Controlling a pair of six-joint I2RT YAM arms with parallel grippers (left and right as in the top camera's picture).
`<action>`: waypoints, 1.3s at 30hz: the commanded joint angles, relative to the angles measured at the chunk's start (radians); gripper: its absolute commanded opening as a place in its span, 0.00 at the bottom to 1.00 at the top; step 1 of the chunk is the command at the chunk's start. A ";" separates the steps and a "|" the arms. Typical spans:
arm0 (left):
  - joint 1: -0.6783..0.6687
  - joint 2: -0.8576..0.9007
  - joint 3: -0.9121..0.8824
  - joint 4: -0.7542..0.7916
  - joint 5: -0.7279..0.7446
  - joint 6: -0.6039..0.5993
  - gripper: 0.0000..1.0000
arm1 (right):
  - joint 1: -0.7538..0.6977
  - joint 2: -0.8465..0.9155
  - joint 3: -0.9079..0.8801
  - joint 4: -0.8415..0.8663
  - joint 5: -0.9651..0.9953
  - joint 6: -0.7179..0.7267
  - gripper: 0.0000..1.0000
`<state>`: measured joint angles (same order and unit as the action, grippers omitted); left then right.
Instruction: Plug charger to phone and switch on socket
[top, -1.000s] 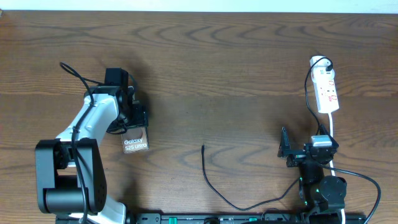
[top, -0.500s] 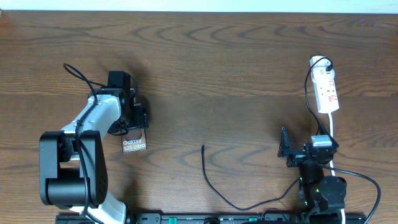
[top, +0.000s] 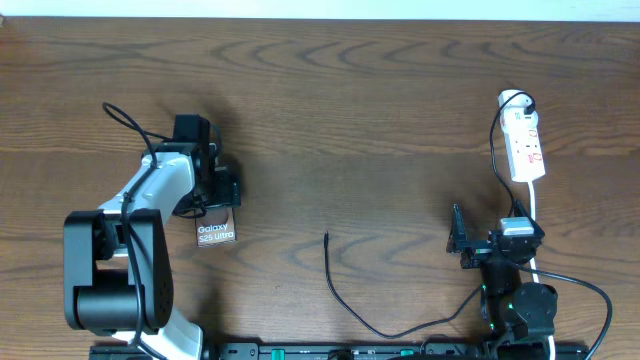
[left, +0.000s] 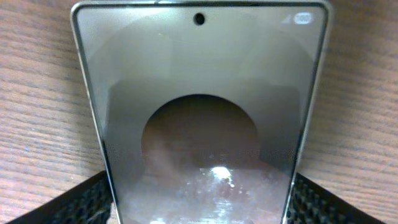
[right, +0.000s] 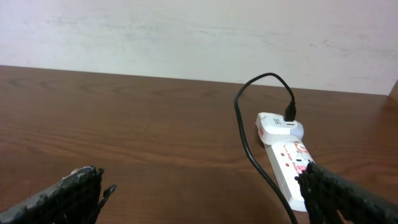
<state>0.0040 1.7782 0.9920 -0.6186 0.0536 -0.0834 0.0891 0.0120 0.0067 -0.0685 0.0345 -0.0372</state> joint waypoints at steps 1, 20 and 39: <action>0.001 0.019 -0.026 -0.009 -0.013 -0.008 0.90 | -0.007 -0.005 -0.001 -0.003 0.008 -0.012 0.99; 0.001 0.019 -0.026 -0.017 0.058 0.042 0.97 | -0.007 -0.005 -0.001 -0.003 0.008 -0.012 0.99; 0.001 0.019 -0.026 -0.069 0.059 0.041 0.97 | -0.007 -0.005 -0.001 -0.003 0.008 -0.012 0.99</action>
<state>0.0048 1.7782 0.9913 -0.6792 0.0734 -0.0509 0.0891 0.0120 0.0067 -0.0685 0.0345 -0.0372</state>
